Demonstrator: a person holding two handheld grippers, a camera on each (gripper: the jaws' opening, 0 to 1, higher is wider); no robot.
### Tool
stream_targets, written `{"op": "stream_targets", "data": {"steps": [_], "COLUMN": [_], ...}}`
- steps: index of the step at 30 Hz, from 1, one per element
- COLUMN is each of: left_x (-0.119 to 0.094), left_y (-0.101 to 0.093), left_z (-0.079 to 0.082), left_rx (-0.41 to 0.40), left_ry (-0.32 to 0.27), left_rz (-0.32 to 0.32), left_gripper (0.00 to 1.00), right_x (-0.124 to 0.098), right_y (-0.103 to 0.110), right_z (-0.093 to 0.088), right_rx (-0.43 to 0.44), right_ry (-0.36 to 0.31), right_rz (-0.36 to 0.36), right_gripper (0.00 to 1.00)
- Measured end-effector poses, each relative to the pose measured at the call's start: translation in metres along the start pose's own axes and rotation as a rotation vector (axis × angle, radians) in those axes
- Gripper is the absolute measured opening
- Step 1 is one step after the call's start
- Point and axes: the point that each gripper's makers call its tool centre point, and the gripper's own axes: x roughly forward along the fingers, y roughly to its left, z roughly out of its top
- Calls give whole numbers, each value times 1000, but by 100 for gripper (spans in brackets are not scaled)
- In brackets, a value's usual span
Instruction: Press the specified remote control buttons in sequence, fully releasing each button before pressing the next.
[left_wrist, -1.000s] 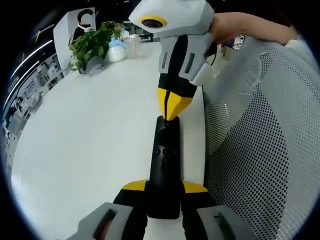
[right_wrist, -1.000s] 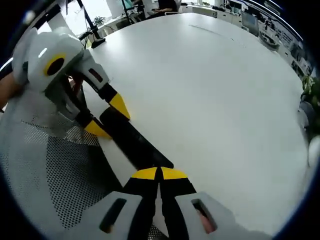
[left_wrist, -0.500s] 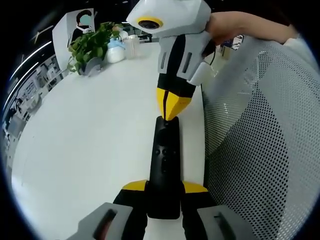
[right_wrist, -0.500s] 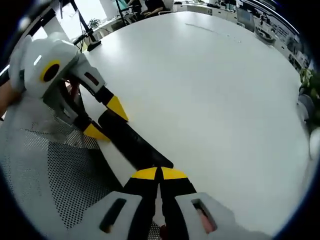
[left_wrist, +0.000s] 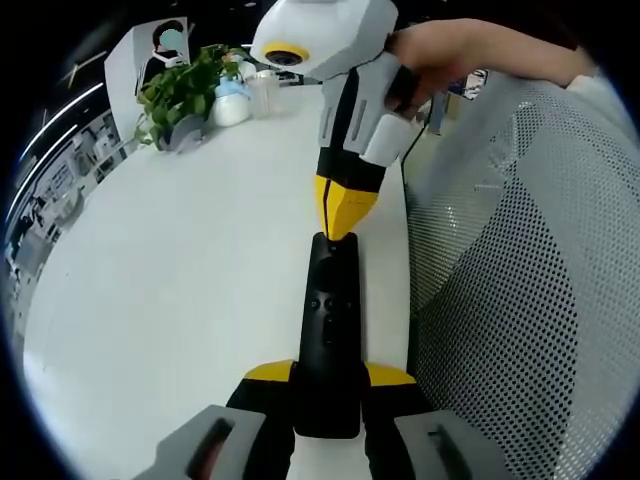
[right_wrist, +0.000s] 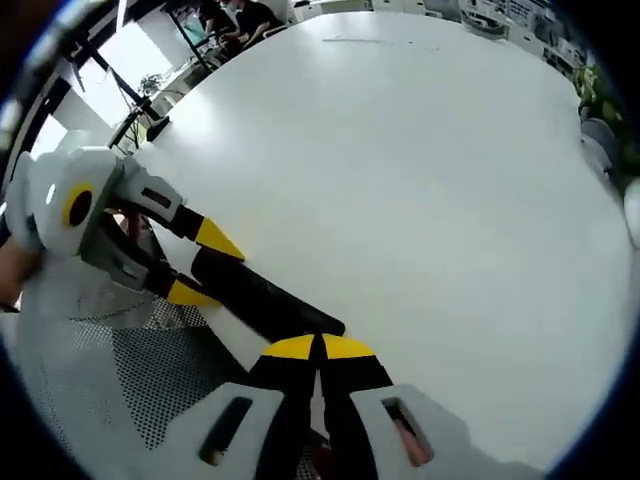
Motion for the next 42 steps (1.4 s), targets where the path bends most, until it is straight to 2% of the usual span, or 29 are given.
{"op": "stream_targets", "data": {"steps": [11, 17, 37, 42], "left_x": [0, 0, 0, 0], "left_y": [0, -1, -1, -1], "left_z": [0, 0, 0, 0], "left_rx": [4, 9, 9, 8], "left_ry": [-1, 0, 2, 3], "left_rz": [-3, -5, -11, -12], "left_gripper": [24, 24, 24, 24], "right_x": [2, 3, 3, 4], "right_y": [9, 13, 11, 12], "right_z": [-1, 1, 3, 2], "right_rx": [-61, -59, -76, -120], "right_ry": [20, 19, 13, 14], "right_rz": [25, 42, 21, 7], "right_gripper": [0, 0, 0, 0]}}
